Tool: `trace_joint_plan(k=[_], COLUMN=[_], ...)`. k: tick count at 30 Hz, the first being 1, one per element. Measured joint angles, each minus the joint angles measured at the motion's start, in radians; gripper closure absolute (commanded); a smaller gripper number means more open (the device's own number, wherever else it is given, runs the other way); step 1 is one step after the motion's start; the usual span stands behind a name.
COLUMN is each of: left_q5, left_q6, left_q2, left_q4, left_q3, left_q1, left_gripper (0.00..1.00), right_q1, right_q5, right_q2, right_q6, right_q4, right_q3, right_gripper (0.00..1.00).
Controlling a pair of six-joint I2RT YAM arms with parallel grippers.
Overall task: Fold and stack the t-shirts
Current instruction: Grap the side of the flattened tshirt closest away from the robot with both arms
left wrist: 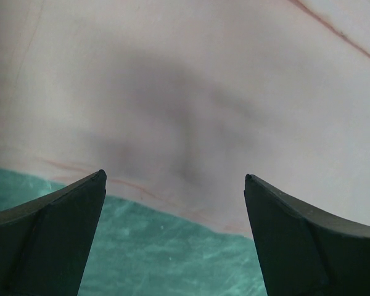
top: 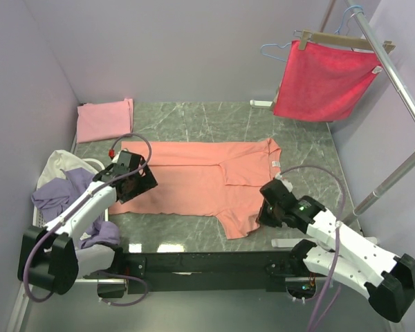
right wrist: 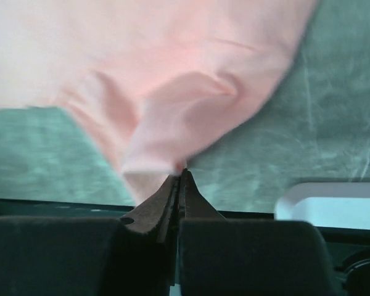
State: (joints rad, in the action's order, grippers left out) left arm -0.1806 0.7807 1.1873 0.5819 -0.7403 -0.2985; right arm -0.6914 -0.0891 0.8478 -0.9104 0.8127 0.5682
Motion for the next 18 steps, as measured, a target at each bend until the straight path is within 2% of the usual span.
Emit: trace_joint_plan(k=[4,11,18], left_q5=[0.0,0.0,-0.101], left_q6=[0.074,0.213,0.368], left_q2=[-0.061,-0.072,-0.094], left_q4=[0.056,0.066,0.084], left_q3=[0.003,0.091,0.163], left_q1=[-0.034,-0.072,-0.072], left_gripper=[0.01,0.01,0.01], right_q1=[0.0,0.0,0.047], right_q5=[-0.034,-0.072,-0.072], right_q2=[0.02,0.167,0.198], right_q6=[0.027,0.143,0.264], right_q4=[0.009,-0.018,-0.075], right_q3=[0.12,0.272,0.389], right_gripper=[1.0,1.0,1.0])
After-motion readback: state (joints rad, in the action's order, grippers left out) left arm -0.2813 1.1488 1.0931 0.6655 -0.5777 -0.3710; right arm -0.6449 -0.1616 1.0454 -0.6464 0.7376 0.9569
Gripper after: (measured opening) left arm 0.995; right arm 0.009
